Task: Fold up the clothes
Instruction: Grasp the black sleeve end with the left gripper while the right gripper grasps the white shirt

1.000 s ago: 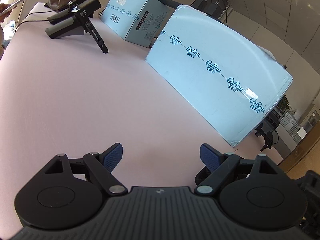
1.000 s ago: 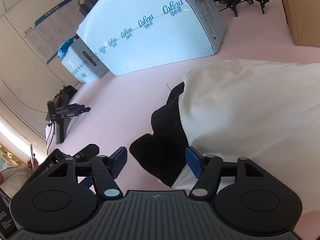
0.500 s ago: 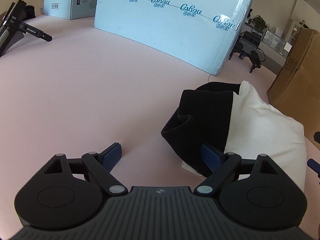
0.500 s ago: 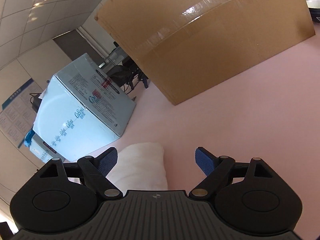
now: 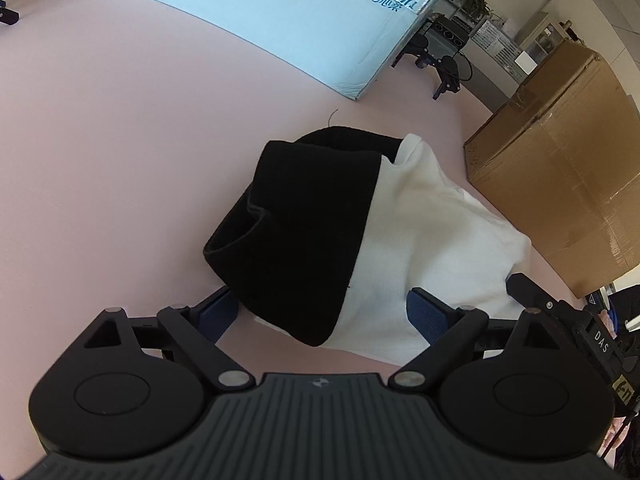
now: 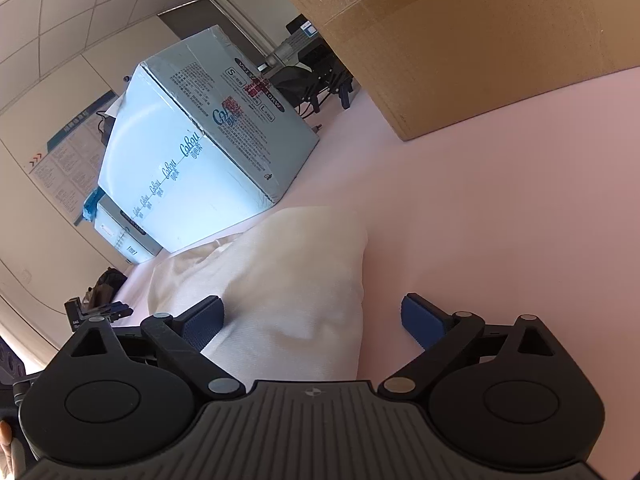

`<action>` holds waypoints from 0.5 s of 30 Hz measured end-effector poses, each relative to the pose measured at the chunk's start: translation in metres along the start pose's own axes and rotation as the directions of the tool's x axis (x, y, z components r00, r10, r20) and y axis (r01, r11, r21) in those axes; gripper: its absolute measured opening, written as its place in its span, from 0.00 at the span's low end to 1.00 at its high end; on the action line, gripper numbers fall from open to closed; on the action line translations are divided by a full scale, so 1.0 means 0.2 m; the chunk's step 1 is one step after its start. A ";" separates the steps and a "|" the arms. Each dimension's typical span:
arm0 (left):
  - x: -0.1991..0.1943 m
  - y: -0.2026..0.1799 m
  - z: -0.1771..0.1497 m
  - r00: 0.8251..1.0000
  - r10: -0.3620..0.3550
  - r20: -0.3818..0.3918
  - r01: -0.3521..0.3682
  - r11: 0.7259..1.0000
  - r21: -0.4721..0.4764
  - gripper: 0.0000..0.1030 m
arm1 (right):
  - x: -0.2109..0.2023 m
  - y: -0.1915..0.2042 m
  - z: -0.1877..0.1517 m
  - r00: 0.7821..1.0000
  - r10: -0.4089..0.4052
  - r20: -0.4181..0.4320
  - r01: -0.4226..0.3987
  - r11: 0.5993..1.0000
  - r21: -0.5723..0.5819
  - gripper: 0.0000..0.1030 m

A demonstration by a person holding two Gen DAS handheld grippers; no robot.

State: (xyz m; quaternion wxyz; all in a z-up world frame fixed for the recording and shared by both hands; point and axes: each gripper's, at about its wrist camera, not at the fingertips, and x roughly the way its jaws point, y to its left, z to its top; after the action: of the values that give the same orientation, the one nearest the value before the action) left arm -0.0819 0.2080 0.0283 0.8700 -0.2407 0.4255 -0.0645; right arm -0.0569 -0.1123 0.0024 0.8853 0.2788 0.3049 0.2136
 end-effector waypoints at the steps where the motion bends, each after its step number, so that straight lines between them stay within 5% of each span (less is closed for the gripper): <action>1: 0.01 -0.02 0.00 1.000 0.005 -0.003 -0.005 1.000 0.013 0.90 | 0.00 0.00 0.00 1.000 -0.001 0.002 0.001 1.000 -0.003 0.94; 9: 0.05 -0.10 -0.01 0.998 0.062 0.028 -0.063 0.996 0.064 0.89 | 0.02 0.02 0.00 1.000 -0.020 0.002 0.020 0.999 -0.029 0.94; 15: 0.02 -0.09 -0.02 0.992 0.110 0.067 -0.112 0.993 0.025 0.67 | 0.02 0.05 -0.01 0.999 -0.045 0.008 0.045 0.997 -0.062 0.89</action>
State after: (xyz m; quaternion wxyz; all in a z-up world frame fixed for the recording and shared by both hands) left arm -0.0813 0.1893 0.0312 0.8891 -0.2061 0.4085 -0.0141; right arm -0.0581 -0.1029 0.0053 0.8992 0.2450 0.3012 0.2021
